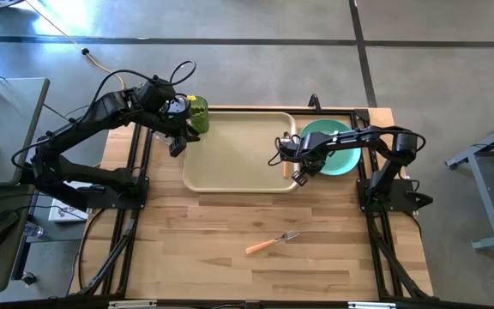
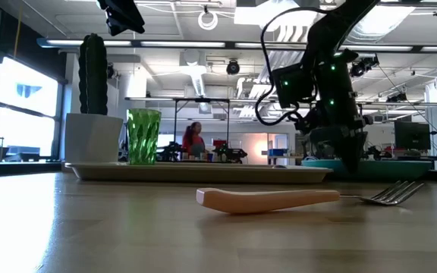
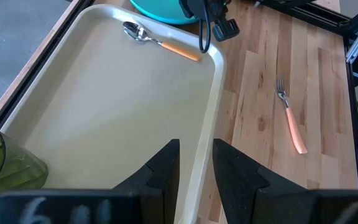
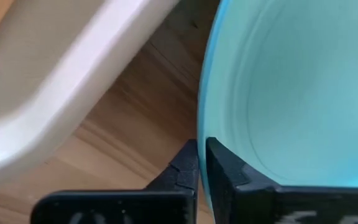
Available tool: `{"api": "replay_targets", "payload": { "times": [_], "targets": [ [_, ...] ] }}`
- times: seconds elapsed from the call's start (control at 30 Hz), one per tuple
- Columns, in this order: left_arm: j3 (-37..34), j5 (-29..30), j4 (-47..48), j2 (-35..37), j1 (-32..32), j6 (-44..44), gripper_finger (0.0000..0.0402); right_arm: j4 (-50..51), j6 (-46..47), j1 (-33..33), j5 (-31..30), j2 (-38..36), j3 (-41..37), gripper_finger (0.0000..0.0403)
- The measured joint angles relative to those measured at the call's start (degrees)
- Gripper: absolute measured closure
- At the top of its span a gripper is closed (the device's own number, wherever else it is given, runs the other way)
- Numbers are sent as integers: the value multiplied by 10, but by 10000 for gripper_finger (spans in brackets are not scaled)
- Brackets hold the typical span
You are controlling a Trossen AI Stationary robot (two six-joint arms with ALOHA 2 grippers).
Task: Pick and place plate/cup/fork/spoon on tray
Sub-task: Put the blue plate on the white serving tray
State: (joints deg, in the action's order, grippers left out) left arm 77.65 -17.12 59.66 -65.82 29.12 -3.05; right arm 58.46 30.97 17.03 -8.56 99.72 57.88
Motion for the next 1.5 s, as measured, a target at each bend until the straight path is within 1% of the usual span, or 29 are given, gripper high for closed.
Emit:
{"api": "replay_targets", "payload": {
  "times": [0.23,0.4,0.6,0.8,0.97,1.17,1.27,1.37,1.5],
  "targets": [
    [0,0,0,0,0,0,316,58,37,-15,-31,0,58,402],
    [0,0,0,0,0,-1,316,73,61,-14,-39,0,87,402],
    [0,0,0,0,0,-1,316,87,51,-14,-44,0,129,402],
    [0,0,0,0,0,0,316,91,26,-17,-55,0,205,403],
    [0,0,0,0,0,0,316,73,-33,-18,-79,0,273,403],
    [0,0,0,0,0,11,316,15,-143,-18,-81,0,330,403],
    [0,0,0,0,0,15,316,-17,-218,-18,-80,0,345,403],
    [0,0,0,0,0,15,316,-47,-313,-19,-75,0,350,403],
    [0,0,0,0,0,15,316,-57,-444,-25,-55,0,350,403]
  ]
}}
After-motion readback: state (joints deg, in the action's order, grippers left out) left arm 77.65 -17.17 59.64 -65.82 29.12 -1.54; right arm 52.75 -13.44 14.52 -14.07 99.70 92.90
